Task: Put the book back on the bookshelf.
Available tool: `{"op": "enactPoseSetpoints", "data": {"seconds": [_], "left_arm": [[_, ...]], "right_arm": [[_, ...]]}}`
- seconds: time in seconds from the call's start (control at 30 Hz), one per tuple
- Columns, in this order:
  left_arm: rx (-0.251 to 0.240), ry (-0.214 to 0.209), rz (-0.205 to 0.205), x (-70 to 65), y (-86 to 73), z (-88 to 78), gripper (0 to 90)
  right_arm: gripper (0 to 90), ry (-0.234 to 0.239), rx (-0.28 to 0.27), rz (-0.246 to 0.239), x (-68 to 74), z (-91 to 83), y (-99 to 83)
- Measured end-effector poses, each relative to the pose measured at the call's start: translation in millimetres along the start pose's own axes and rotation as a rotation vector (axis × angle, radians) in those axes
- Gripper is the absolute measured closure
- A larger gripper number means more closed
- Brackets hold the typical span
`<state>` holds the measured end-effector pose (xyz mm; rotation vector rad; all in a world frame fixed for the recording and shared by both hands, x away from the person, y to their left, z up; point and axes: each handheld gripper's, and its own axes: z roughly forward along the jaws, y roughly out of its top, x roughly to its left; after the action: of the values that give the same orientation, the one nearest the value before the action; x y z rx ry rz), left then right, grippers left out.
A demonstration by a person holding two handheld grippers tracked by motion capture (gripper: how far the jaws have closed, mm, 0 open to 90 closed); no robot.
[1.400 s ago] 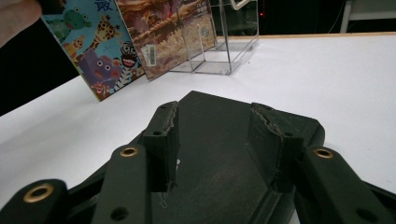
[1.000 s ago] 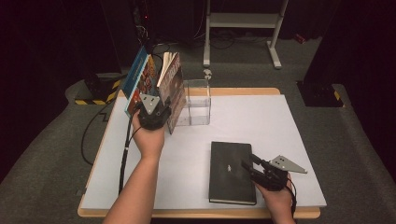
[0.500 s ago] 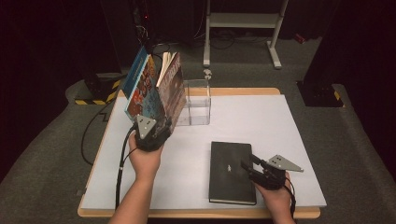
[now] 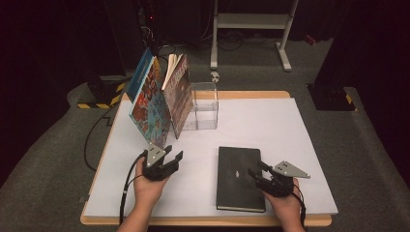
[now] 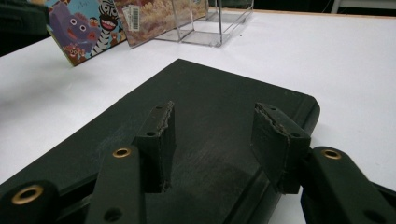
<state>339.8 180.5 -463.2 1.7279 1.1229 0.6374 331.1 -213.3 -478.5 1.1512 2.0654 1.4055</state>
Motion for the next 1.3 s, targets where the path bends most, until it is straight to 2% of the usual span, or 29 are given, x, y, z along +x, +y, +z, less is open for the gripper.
{"op": "enactPoseSetpoints", "data": {"seconds": [0.07, 0.2, 0.33, 0.4, 0.43, 0.5, 0.53, 0.6, 0.63, 0.7, 0.77, 0.8, 0.83, 0.9, 0.93, 0.97, 1.0, 1.1, 1.17, 1.3], "left_arm": [[0.027, -0.016, -0.015, 2.3, -7.6, -1.1, 46.8], [0.076, -0.046, -0.001, 5.4, -19.5, -4.2, 43.7], [0.069, -0.064, 0.006, 7.7, -27.0, -4.2, 39.5], [0.091, -0.086, -0.010, 9.7, -29.9, -1.4, 36.3], [0.090, -0.093, -0.005, 9.9, -31.3, -0.2, 34.7], [0.083, -0.108, -0.010, 9.5, -33.2, 0.8, 34.5], [0.083, -0.109, -0.012, 9.2, -32.6, 1.3, 31.7], [0.094, -0.111, 0.008, 9.8, -29.7, 1.0, 29.7], [0.112, -0.099, -0.005, 11.0, -28.4, 1.6, 29.1], [0.134, -0.104, -0.046, 16.7, -28.5, 3.2, 24.7], [0.155, -0.090, -0.043, 18.6, -31.3, 6.4, 22.9], [0.165, -0.098, -0.055, 18.8, -32.1, 7.7, 20.4], [0.165, -0.115, -0.061, 18.9, -32.8, 7.9, 19.3], [0.168, -0.115, -0.052, 17.2, -33.8, 7.6, 21.7], [0.167, -0.124, -0.064, 17.8, -34.2, 7.7, 21.7], [0.161, -0.129, -0.079, 18.4, -34.4, 8.0, 21.4], [0.156, -0.133, -0.085, 18.4, -34.5, 7.9, 21.3], [0.140, -0.136, -0.080, 16.7, -33.1, 5.0, 21.1], [0.122, -0.141, -0.078, 15.4, -32.2, 2.6, 21.3], [0.119, -0.185, -0.097, 12.7, -30.8, 2.8, 21.9]], "right_arm": [[48.7, 0.000, 0.009, -0.001, 0.9, 0.0, -1.0], [47.7, -0.017, 0.028, -0.015, 2.6, 1.7, -1.9], [45.9, -0.031, 0.059, -0.019, 0.2, 4.7, -3.5], [45.2, -0.038, 0.067, -0.014, -1.5, 5.2, -3.8], [44.4, -0.037, 0.069, -0.012, -2.3, 5.2, -3.8], [39.8, -0.045, 0.080, -0.008, -3.6, 5.3, -3.8], [37.1, -0.050, 0.090, 0.000, -4.3, 5.8, -4.1], [32.2, -0.051, 0.116, 0.028, -6.6, 6.4, -5.0], [30.4, -0.054, 0.123, 0.033, -6.5, 5.9, -5.6], [26.8, -0.072, 0.132, 0.029, -5.7, 4.0, -7.0], [22.5, -0.076, 0.147, 0.044, -4.7, 1.0, -9.2], [21.1, -0.078, 0.155, 0.051, -4.2, -0.4, -10.8], [21.1, -0.070, 0.158, 0.068, -3.4, -2.2, -12.6], [21.5, -0.057, 0.162, 0.087, -1.1, -6.0, -15.5], [23.2, -0.043, 0.165, 0.098, 0.3, -6.2, -16.4], [22.6, -0.008, 0.174, 0.127, 1.0, -3.7, -16.8], [22.0, -0.018, 0.182, 0.145, 2.8, -1.1, -15.9], [22.1, -0.056, 0.198, 0.125, 8.9, 2.6, -11.1], [22.3, -0.047, 0.202, 0.120, 10.7, 6.0, -9.5], [22.8, -0.034, 0.219, 0.105, 20.5, 18.8, -3.4]]}}
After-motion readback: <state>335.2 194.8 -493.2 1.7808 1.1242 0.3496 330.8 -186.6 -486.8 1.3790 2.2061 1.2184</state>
